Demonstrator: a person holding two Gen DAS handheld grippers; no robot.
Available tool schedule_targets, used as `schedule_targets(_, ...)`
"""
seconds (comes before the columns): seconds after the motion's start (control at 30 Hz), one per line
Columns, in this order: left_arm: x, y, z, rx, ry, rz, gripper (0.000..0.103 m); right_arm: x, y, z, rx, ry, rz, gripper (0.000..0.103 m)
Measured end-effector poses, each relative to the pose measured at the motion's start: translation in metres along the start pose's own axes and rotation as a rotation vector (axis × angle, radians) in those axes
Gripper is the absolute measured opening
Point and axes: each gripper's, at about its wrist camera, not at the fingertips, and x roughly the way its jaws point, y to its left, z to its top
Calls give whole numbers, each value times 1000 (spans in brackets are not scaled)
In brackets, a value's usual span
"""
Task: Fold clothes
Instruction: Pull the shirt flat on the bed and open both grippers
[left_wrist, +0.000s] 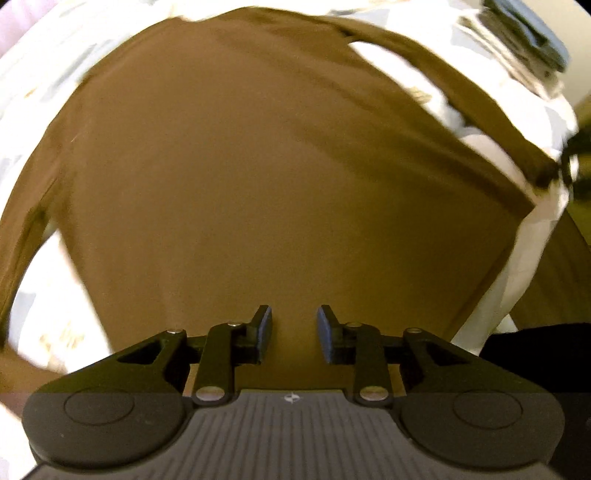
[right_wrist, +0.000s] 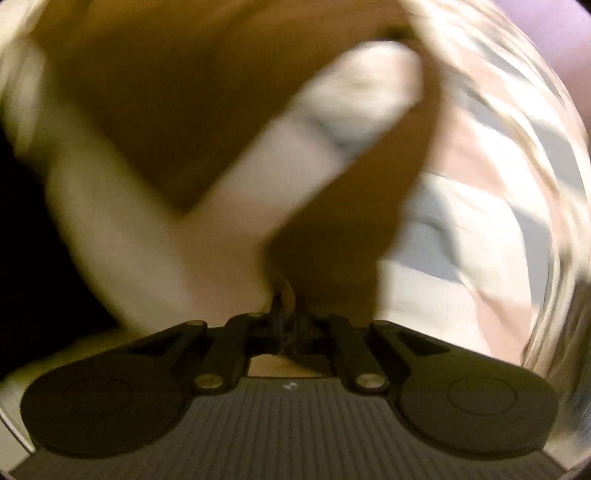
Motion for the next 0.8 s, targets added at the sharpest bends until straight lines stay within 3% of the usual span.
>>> schedule_targets(0.1,-1,5,11,-27,-4,-11,30,-42,-107,-9,462,-175,-35,2)
schedule_targets(0.17,-5,5,15,-46,-7,-7,30,-62,-175,-33,790,-260,-123,4)
schedule_targets(0.2,-5,6,18,-55,-10,-4,30,-67,-204,-44,926,-266,-169,7)
schedule_targets(0.23,-5,5,20,-63,-13,-3,30,-65,-225,-53,1011,-218,-216,16)
schedule_targets(0.3,-7,2,21,-80,-18,-3,32,-57,-242,-59,1040,-113,-341,21)
schedule_targets(0.33,-9,4,20,-87,-17,-2,35,-53,-244,-60,1039,-84,-379,39)
schedule_targets(0.37,-8,7,20,-94,-15,-2,38,-49,-242,-59,1049,-77,-368,69)
schedule_targets(0.4,-8,8,21,-103,-12,-3,38,-44,-239,-58,1059,-71,-358,74)
schedule_targets(0.5,-3,6,19,-131,5,-3,39,-20,-223,-48,1067,-65,-264,74)
schedule_targets(0.57,-1,-3,28,-140,6,1,39,-1,-220,-46,1130,-84,-146,64)
schedule_targets(0.63,8,-14,37,-152,1,3,39,15,-216,-52,1271,-146,-33,53)
schedule_targets(0.7,8,-16,40,-170,-2,5,39,33,-221,-65,1453,-217,7,53)
schedule_targets(0.8,16,-16,45,-209,-5,0,40,74,-230,-94,1811,-288,-6,64)
